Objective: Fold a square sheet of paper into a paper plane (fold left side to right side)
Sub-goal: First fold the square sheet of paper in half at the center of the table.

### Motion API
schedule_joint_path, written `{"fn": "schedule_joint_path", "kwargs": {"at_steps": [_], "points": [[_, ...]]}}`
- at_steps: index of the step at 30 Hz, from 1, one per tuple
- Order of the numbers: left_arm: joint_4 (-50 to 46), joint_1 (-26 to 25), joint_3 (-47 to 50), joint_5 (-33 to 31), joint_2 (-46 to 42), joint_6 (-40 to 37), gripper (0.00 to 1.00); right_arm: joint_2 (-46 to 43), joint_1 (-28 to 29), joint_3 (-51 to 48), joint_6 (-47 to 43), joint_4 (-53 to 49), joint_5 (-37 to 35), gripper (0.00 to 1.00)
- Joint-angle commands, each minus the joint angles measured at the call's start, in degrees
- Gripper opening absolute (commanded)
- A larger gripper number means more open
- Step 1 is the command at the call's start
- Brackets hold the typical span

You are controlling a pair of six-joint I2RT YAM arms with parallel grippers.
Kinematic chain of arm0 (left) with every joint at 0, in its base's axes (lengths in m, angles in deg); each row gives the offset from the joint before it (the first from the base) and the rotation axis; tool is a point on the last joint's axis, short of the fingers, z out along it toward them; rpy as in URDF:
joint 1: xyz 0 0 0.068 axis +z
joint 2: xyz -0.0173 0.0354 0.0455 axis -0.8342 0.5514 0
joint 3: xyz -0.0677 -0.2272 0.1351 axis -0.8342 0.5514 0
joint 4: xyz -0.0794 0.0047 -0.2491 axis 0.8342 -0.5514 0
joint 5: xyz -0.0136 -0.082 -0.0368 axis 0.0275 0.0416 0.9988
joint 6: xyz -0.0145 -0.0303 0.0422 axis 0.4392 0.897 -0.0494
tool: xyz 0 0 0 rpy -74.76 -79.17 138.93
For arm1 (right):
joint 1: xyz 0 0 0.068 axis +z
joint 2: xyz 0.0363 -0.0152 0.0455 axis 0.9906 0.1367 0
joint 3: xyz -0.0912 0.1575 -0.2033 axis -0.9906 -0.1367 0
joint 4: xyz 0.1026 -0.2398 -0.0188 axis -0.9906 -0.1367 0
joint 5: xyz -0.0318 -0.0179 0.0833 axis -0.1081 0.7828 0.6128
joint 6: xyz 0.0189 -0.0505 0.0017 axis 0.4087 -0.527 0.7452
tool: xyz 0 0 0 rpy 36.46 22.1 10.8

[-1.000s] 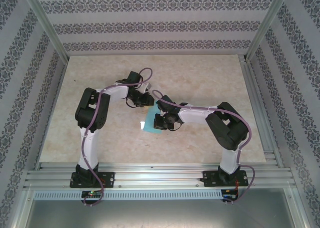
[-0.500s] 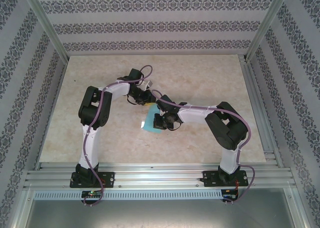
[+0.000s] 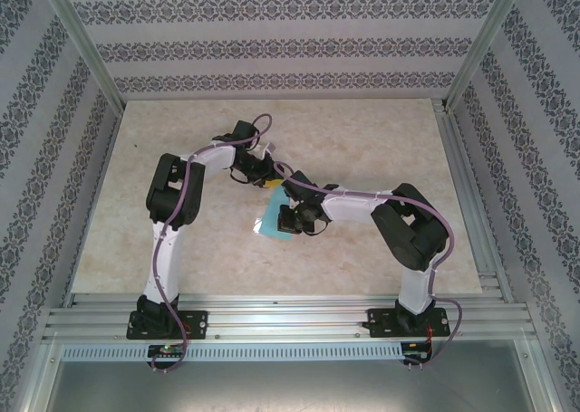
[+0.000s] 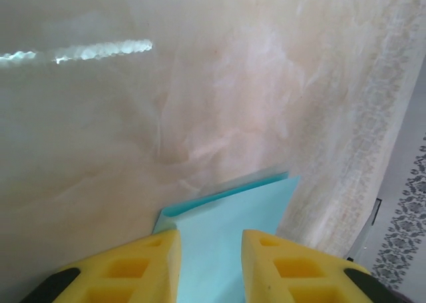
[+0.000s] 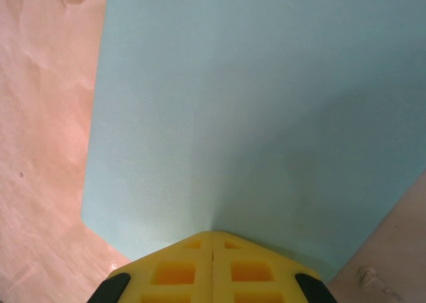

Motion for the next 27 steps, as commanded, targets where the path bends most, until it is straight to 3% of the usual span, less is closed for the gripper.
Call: {"fn": "schedule_joint_path", "kwargs": {"at_steps": [1, 13, 20, 27], "points": [[17.58, 0.62, -2.96, -3.66, 4.8, 0.65, 0.3, 4.6, 1.6, -2.61, -0.88, -9.56, -2.27, 0.05], [10.67, 0.8, -8.24, -8.12, 4.86, -2.89, 0.3, 4.22, 1.52, -2.68, -0.93, -8.68, -1.83, 0.05], [8.18, 3.76, -3.48, -10.22, -7.44, -6.11, 0.35, 0.58, 1.27, -0.81, -2.75, -5.56, -0.62, 0.08], [8.95, 6.13, 12.62, -11.52, -24.11, -8.75, 0.35, -6.93, -0.85, 1.85, -4.46, -5.75, 0.41, 0.16]]}}
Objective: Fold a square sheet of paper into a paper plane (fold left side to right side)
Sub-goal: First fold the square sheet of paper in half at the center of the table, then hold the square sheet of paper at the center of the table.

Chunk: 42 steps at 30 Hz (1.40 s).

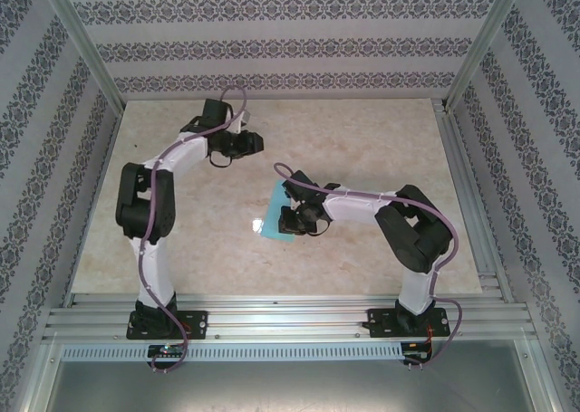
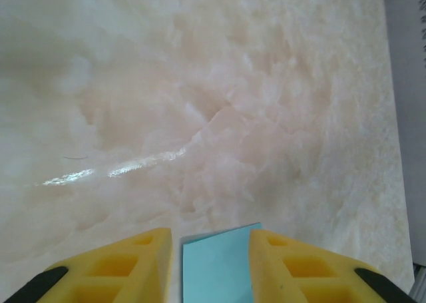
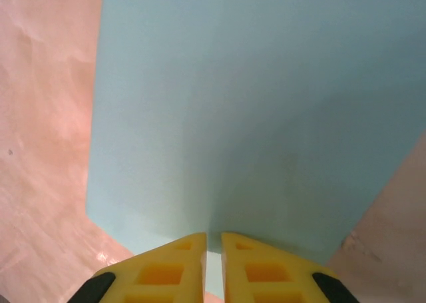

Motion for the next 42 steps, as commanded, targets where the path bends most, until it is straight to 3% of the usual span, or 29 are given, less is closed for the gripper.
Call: {"fn": "schedule_joint_path", "kwargs": {"at_steps": [1, 5, 11, 22, 42], "points": [[2.62, 0.01, 7.93, -0.3, -7.71, -2.97, 0.35, -5.35, -1.52, 1.34, -1.88, -1.46, 0.92, 0.16], [7.01, -0.13, 18.55, 3.33, -12.98, -0.39, 0.32, -5.93, -5.25, 1.67, -1.22, 2.16, 4.69, 0.15], [14.54, -3.23, 26.59, 6.71, -12.22, 4.32, 0.28, 2.8, -8.62, 8.5, 1.09, 6.62, 7.25, 0.09], [16.96, -7.57, 26.07, 5.26, -5.78, 6.55, 0.26, 17.79, -10.84, 22.41, 3.11, 6.78, 7.1, 0.06], [14.66, -8.54, 23.63, 5.63, -2.96, 3.3, 0.26, 22.87, -10.53, 26.0, 0.81, 1.48, 4.73, 0.06]]}}
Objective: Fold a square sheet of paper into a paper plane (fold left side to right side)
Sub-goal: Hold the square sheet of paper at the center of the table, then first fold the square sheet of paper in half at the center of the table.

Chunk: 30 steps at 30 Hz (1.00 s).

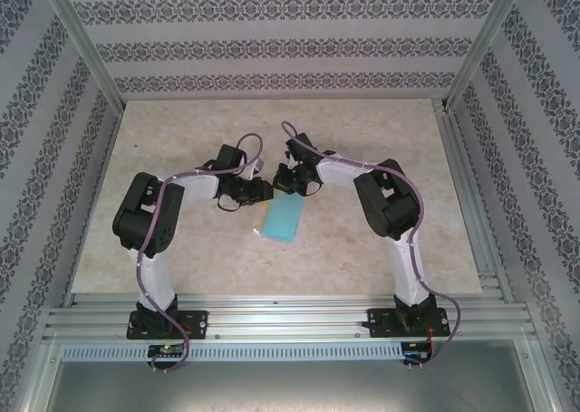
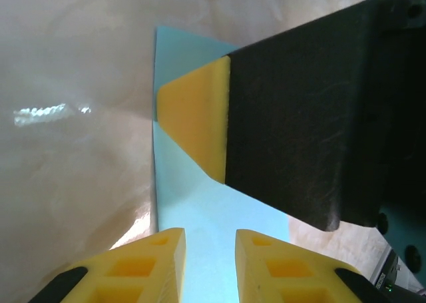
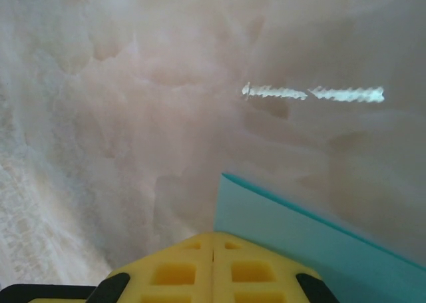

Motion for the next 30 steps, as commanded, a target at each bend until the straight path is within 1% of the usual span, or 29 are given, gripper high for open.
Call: {"fn": "schedule_joint_path", "kwargs": {"at_steps": [1, 9, 16, 21, 25, 30], "points": [[0.2, -0.85, -2.17, 1.27, 0.87, -2.13, 0.26, 2.32, 0.45, 1.28, -1.81, -3.22, -1.93, 0.06], [1.76, -1.25, -2.41, 2.01, 3.81, -1.81, 0.26, 3.29, 0.64, 1.11, -2.18, -4.08, -2.47, 0.06], [1.76, -2.23, -0.94, 2.65, 4.68, -2.75, 0.25, 3.74, 0.7, 1.46, -2.35, -4.81, -2.82, 0.06], [1.7, -2.37, 1.67, 3.03, 3.85, -3.48, 0.21, 3.89, 0.63, 1.63, -2.69, -5.68, -3.34, 0.06], [-0.13, -2.37, 3.69, 2.8, 2.37, -5.66, 0.2, 4.06, 0.56, 1.72, -2.96, -6.41, -3.8, 0.06], [-5.09, -2.39, 5.39, 0.89, 0.3, -9.6, 0.19, 4.09, 0.55, 1.72, -3.14, -6.77, -4.06, 0.06]]}}
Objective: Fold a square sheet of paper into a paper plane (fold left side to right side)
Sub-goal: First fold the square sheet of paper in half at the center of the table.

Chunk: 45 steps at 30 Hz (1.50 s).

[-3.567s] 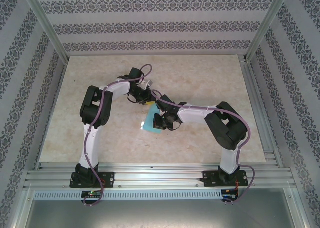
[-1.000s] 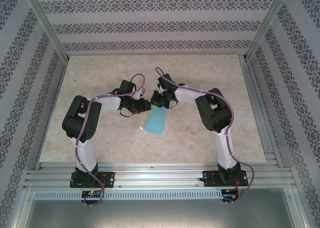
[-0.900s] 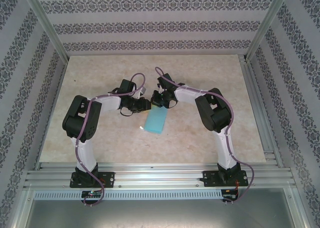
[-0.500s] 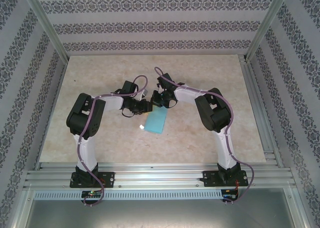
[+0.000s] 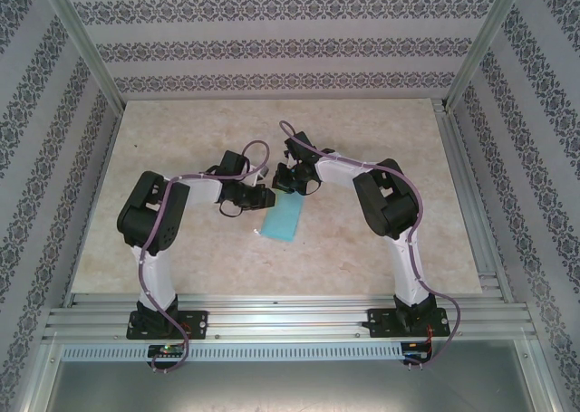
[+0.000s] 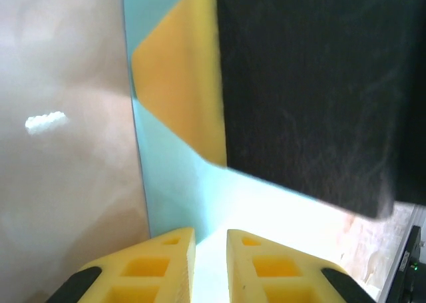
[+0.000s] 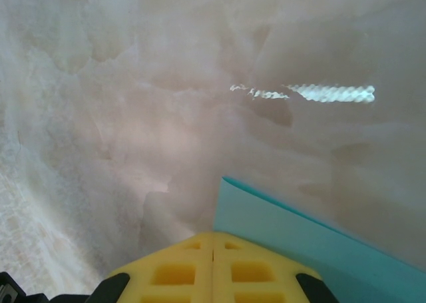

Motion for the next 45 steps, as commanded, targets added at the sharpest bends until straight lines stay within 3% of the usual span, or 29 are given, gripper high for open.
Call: {"fn": "schedule_joint_path", "kwargs": {"at_steps": [1, 26, 45], "points": [[-8.29, -1.24, 3.11, -0.4, -1.7, -4.3, 0.19, 3.23, 0.55, -0.1, -1.48, -4.46, -3.92, 0.06], [-9.86, -4.33, 15.13, -1.4, -9.09, -6.47, 0.19, 3.76, 0.73, 0.61, -1.48, -5.35, -4.13, 0.06], [-5.65, -4.29, 25.08, -1.32, -17.8, -1.18, 0.19, 3.53, 0.88, 1.07, -1.75, -3.98, -2.26, 0.06]]}}
